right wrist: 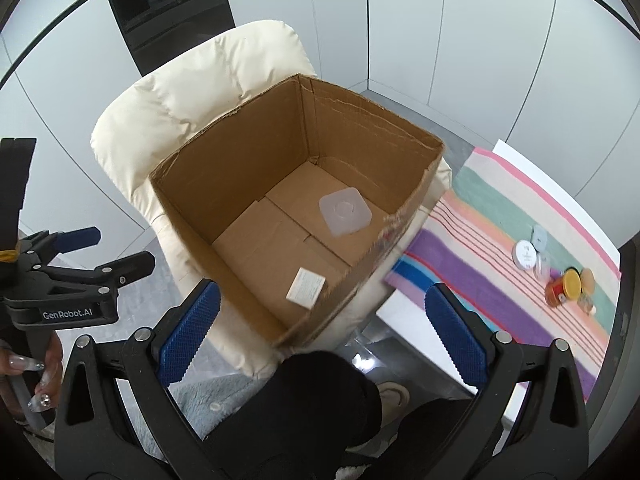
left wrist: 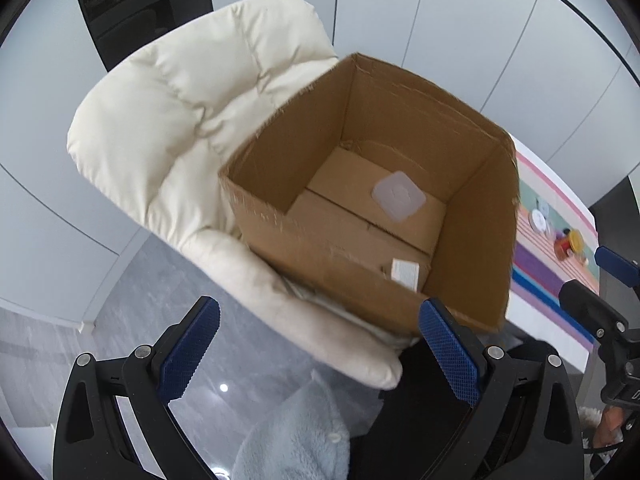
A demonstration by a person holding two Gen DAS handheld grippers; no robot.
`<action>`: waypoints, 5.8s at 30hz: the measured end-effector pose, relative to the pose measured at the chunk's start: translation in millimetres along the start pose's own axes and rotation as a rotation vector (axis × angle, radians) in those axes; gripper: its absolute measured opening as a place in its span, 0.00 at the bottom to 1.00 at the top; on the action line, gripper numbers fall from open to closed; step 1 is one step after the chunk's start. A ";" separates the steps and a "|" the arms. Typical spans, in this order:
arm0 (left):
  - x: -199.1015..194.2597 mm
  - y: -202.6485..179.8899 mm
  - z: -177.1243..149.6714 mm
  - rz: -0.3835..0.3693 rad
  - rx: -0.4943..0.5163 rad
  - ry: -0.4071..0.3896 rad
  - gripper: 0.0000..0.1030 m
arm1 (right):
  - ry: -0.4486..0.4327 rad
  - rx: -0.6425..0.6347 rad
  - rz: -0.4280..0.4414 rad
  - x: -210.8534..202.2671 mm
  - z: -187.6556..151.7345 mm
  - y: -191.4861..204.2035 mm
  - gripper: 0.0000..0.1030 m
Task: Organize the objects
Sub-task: 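Withdraw both tools from the cardboard box back toward the cloth, then grasp the yellow-lidded jar with the left tool while the right tool grasps the glass bottle, then lift the yellow-lidded jar with the left tool while the right tool lifts the glass bottle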
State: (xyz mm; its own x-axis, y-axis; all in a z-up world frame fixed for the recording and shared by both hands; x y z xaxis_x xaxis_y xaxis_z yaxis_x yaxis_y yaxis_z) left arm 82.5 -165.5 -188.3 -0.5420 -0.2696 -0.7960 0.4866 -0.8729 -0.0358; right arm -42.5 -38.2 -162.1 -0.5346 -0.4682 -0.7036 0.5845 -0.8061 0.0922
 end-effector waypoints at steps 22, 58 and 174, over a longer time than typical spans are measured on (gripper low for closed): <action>-4.1 -68.7 -10.0 -0.092 0.080 -0.043 0.98 | -0.004 0.054 -0.074 -38.9 -39.6 -45.4 1.00; 2.4 -321.1 -23.3 -0.373 0.450 -0.010 0.98 | -0.041 0.445 -0.406 -135.8 -127.2 -261.7 1.00; 60.0 -540.9 154.7 -0.348 0.422 -0.295 0.53 | -0.231 0.335 -0.585 -112.4 29.7 -489.0 0.61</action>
State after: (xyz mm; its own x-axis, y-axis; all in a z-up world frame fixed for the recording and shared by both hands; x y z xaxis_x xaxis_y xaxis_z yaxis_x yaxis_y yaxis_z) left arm -319.2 227.5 -123.2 -0.8163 0.0110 -0.5775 -0.0326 -0.9991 0.0270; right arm -286.4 398.0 -107.2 -0.8408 0.0404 -0.5399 -0.0369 -0.9992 -0.0174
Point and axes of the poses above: each gripper's, at about its wrist camera, not at the fingertips, and x roughly the way its jaws point, y to its left, z to its top, the point moved 6 cm from there along x, roughly the way its jaws point, and after that the axes turned 14 degrees about -y, right-handed, at the moved point
